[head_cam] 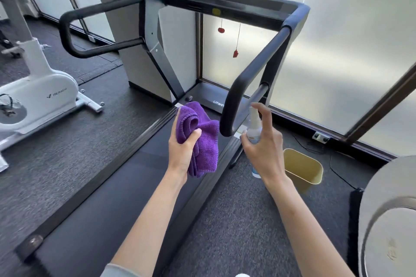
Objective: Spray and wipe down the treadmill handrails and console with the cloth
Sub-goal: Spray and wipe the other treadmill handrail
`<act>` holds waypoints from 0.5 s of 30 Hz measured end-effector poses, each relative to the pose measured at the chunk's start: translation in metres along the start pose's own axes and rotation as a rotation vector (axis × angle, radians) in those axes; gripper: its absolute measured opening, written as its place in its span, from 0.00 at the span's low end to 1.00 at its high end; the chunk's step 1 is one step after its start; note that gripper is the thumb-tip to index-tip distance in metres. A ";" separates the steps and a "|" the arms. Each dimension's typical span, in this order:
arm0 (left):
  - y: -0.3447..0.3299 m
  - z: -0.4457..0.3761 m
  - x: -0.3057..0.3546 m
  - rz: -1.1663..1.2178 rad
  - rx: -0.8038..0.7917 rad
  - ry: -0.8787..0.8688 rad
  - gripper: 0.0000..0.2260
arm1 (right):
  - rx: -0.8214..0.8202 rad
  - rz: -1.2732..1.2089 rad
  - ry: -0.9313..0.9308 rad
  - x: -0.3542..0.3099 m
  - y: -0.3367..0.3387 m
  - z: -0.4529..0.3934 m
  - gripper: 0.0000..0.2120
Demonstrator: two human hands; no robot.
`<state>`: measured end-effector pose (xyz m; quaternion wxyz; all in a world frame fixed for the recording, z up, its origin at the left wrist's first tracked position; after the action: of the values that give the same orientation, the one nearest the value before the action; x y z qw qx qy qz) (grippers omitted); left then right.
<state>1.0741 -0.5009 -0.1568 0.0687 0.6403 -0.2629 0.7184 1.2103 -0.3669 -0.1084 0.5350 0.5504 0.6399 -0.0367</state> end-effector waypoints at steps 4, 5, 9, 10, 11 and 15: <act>-0.027 -0.007 -0.006 -0.090 0.016 -0.093 0.30 | -0.045 -0.043 0.041 0.013 0.003 -0.012 0.31; -0.037 -0.011 -0.007 -0.114 0.025 -0.123 0.31 | -0.059 -0.050 0.048 0.018 0.005 -0.016 0.31; -0.083 -0.032 -0.008 -0.253 0.094 -0.268 0.33 | -0.107 -0.052 0.070 0.046 0.021 -0.039 0.30; -0.093 -0.038 -0.010 -0.337 0.132 -0.305 0.34 | -0.125 -0.056 0.078 0.052 0.024 -0.046 0.30; -0.102 -0.043 -0.013 -0.434 0.182 -0.332 0.34 | -0.143 -0.061 0.087 0.058 0.028 -0.053 0.30; -0.105 -0.056 -0.037 -0.509 0.306 -0.358 0.33 | -0.191 -0.072 0.112 0.079 0.032 -0.085 0.29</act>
<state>1.0765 -0.3771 -0.1640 0.1016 0.8042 0.0083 0.5856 1.1933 -0.2481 -0.1120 0.5468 0.4749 0.6886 0.0360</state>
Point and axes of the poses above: each hand's wrist, its own z-axis away from the middle knuckle, its own y-axis out of the back of the hand, x = y × z, the point moved 3 cm from there along -z, towards the middle knuckle, and after that the axes turned 4 degrees about -x, right-handed, at the moved point
